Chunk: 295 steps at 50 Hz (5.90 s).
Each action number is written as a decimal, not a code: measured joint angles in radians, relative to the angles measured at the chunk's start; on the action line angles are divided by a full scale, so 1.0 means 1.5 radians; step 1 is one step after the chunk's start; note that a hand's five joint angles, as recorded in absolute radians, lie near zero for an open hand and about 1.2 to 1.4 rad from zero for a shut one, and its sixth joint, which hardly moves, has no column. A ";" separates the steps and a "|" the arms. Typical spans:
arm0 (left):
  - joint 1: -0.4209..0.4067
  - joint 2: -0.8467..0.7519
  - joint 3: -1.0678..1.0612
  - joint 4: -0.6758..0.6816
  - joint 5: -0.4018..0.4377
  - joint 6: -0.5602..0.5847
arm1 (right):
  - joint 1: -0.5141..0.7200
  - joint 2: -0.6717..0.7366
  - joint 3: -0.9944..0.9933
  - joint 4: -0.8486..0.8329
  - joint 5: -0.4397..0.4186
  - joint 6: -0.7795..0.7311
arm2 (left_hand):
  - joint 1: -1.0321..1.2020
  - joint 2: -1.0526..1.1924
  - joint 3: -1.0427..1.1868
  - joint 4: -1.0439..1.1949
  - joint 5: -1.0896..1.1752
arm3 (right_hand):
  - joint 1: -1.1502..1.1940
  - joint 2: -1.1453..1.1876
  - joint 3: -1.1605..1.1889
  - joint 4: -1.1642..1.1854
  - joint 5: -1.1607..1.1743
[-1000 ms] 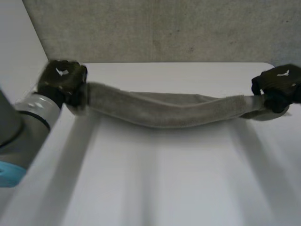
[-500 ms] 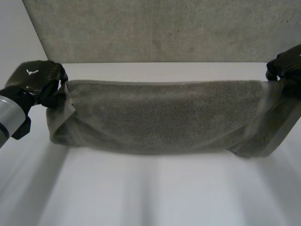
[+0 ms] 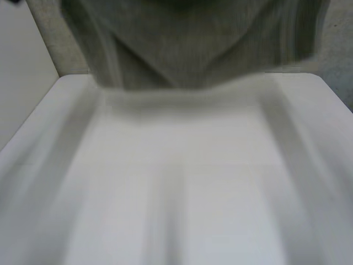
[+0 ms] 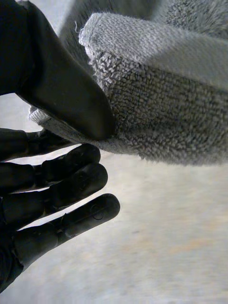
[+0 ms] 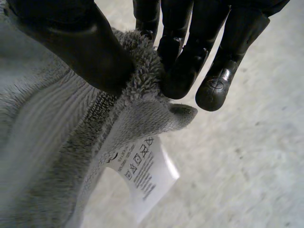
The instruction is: Fold the towel.
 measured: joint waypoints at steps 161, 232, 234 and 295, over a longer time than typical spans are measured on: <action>0.087 0.093 -0.183 -0.033 0.175 -0.101 | -0.026 0.047 -0.047 0.259 -0.127 -0.020 | 0.003 0.003 0.003 0.003 0.009 | 0.000 0.001 0.000 0.000 0.000; 0.138 -0.104 -0.521 0.131 0.281 -0.035 | -0.099 0.106 0.423 0.230 -0.206 -0.247 | 0.003 0.003 0.003 0.003 0.009 | 0.000 0.001 0.000 0.000 0.000; 0.132 -0.128 -0.495 0.125 0.277 -0.029 | -0.090 0.127 0.407 0.211 -0.189 -0.238 | 0.003 0.003 0.003 0.003 0.009 | 0.000 0.001 0.000 0.000 0.000; 0.061 -0.187 -0.478 0.041 0.131 0.301 | -0.031 0.048 0.618 0.114 -0.148 -0.179 | -0.672 -0.729 -0.731 -0.735 -0.722 | -0.731 -0.721 -0.736 -0.728 -0.732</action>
